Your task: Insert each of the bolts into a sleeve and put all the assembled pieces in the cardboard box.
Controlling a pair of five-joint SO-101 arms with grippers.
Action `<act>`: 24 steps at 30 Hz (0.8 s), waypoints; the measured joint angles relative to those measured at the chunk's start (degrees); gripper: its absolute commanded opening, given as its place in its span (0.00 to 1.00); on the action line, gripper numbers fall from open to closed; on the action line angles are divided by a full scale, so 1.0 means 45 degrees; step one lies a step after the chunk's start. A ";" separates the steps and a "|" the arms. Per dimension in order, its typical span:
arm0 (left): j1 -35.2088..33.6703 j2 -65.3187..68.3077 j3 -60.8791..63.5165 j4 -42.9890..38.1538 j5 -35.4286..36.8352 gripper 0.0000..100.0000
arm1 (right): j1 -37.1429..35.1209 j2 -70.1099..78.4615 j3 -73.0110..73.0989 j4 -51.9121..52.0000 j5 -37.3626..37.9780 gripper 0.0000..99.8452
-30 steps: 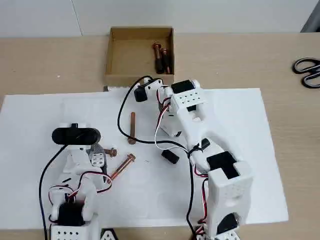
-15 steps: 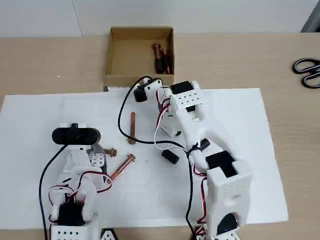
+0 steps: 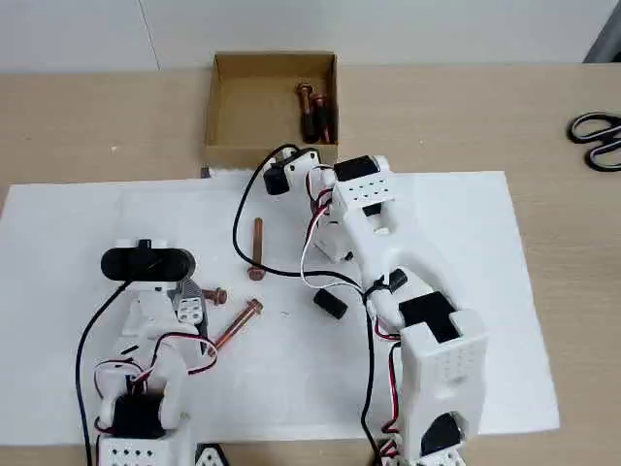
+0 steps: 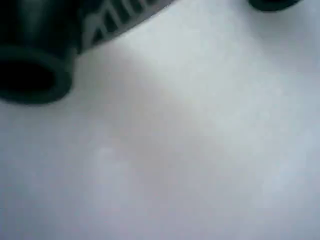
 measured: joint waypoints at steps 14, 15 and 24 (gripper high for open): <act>0.0000 0.0000 0.0000 0.0000 0.0000 0.01 | -0.0625 -0.1661 -0.1680 0.2540 -0.0254 0.00; 0.0000 0.0000 0.0000 0.0000 0.0000 0.01 | -0.0645 -0.1915 -0.1817 0.2735 -0.0410 0.00; 0.0000 0.0000 0.0000 0.0000 0.0000 0.01 | -0.0645 -0.4728 -0.2110 0.4532 -0.2110 0.01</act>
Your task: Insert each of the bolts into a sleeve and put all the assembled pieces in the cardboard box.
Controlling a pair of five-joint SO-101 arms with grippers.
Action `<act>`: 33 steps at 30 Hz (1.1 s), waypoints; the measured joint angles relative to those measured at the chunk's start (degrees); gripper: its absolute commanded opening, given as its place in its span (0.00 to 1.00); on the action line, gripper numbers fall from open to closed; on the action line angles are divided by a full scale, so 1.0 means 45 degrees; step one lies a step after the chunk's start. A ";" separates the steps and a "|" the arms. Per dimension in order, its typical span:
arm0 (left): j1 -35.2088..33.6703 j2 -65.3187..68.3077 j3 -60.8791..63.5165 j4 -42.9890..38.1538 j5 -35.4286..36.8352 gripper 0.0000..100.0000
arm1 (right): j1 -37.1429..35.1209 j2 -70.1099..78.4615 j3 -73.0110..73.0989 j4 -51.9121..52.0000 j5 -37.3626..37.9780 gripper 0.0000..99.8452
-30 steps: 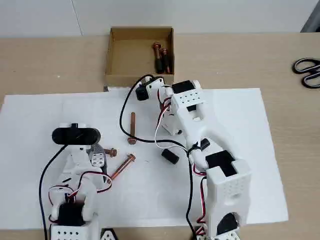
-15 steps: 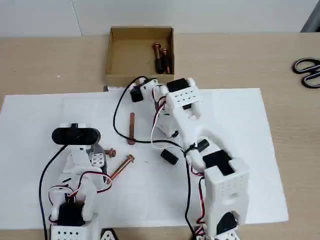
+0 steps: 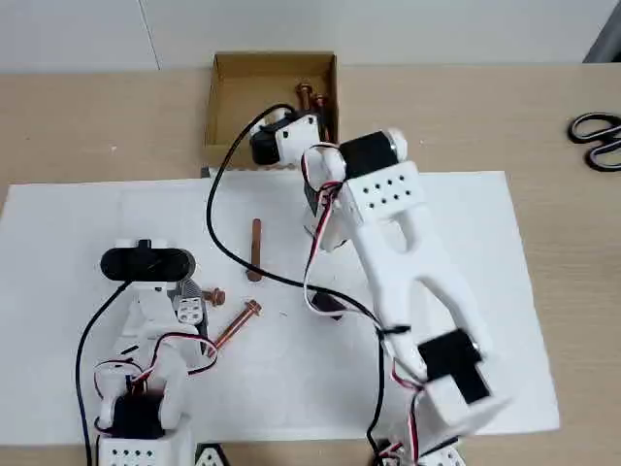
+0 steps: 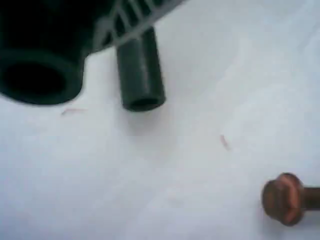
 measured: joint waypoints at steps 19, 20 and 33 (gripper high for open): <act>0.0000 0.0000 0.0000 0.0000 0.0000 0.01 | 0.0254 -0.6388 0.3438 0.0234 -0.4200 0.00; 0.0000 0.0000 0.0000 0.0000 0.0000 0.01 | 0.0430 -0.6838 0.3751 0.0234 -0.4747 0.00; -0.0684 0.0020 -0.3790 0.1993 0.0274 0.01 | 0.3165 -1.2190 0.8830 0.0274 -0.5880 0.00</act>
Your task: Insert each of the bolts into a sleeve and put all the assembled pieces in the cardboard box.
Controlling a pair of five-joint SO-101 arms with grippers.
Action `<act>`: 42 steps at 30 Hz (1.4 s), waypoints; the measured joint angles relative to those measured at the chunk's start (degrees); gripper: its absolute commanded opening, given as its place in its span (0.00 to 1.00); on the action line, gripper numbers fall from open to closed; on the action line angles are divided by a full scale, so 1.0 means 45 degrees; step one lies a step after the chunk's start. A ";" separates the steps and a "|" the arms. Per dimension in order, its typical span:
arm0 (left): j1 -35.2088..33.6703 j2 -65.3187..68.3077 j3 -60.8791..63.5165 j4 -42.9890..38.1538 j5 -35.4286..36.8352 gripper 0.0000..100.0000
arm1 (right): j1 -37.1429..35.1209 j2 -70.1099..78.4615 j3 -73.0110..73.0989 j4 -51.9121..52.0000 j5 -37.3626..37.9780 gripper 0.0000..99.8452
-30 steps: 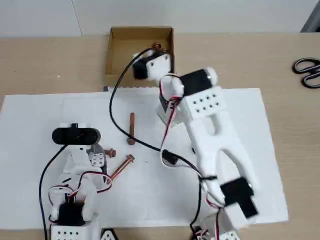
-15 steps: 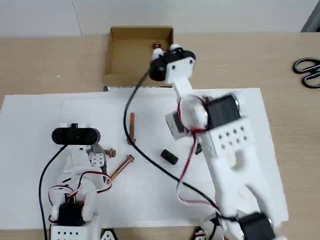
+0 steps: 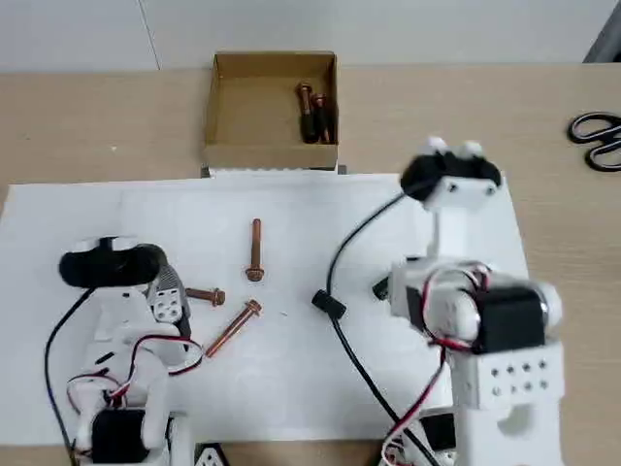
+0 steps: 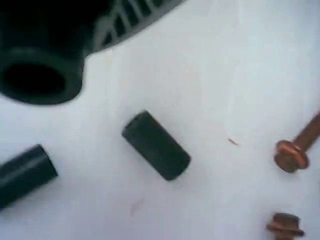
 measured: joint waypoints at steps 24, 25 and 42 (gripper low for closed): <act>0.0762 1.8071 -1.3324 0.7443 -0.4220 0.01 | 0.0488 -0.5431 0.3458 -0.0860 -0.0039 0.00; 0.0977 1.8383 -1.3324 0.7482 -0.4415 0.01 | 0.0488 -0.5529 0.3458 -0.0860 -0.0039 0.00; 0.4259 2.1177 -1.3050 0.7248 -0.4825 0.07 | 0.1817 -0.5451 0.3458 -0.0860 -0.0039 0.00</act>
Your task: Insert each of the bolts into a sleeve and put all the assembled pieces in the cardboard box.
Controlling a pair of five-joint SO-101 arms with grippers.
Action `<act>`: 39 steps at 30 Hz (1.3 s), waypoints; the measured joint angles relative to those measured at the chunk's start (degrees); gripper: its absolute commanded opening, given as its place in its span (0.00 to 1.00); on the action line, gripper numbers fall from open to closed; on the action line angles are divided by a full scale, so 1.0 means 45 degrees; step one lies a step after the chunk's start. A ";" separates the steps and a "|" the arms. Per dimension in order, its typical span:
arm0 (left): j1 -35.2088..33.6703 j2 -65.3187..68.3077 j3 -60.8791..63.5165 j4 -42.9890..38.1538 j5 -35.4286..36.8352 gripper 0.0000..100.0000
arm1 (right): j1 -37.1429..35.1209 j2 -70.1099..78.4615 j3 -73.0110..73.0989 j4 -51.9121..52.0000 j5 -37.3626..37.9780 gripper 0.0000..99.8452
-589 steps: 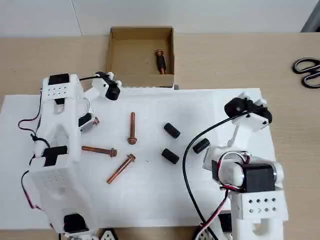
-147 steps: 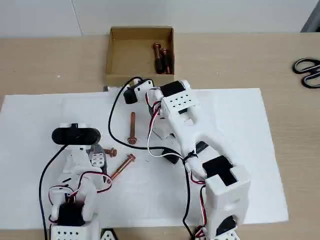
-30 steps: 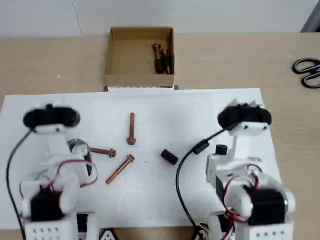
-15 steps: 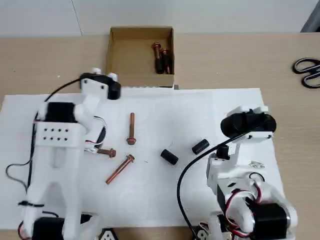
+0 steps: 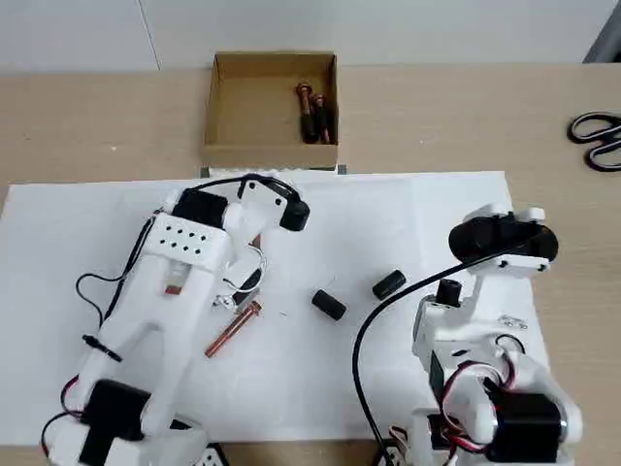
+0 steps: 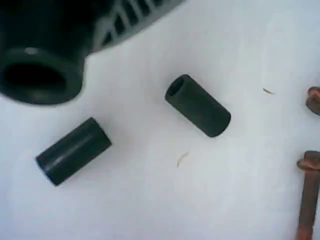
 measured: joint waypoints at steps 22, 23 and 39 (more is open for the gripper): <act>0.0527 0.2344 0.0000 -0.0801 -0.1074 0.11 | 0.0098 0.0000 0.0000 0.0000 -0.0078 0.00; 0.0567 0.2344 0.0000 -0.0801 -0.1074 0.11 | 0.0098 0.0000 0.0000 0.0000 -0.0078 0.00; 0.0645 0.2403 0.1387 -0.2149 -0.1114 0.11 | 0.0098 0.0000 0.0000 0.0000 -0.0078 0.00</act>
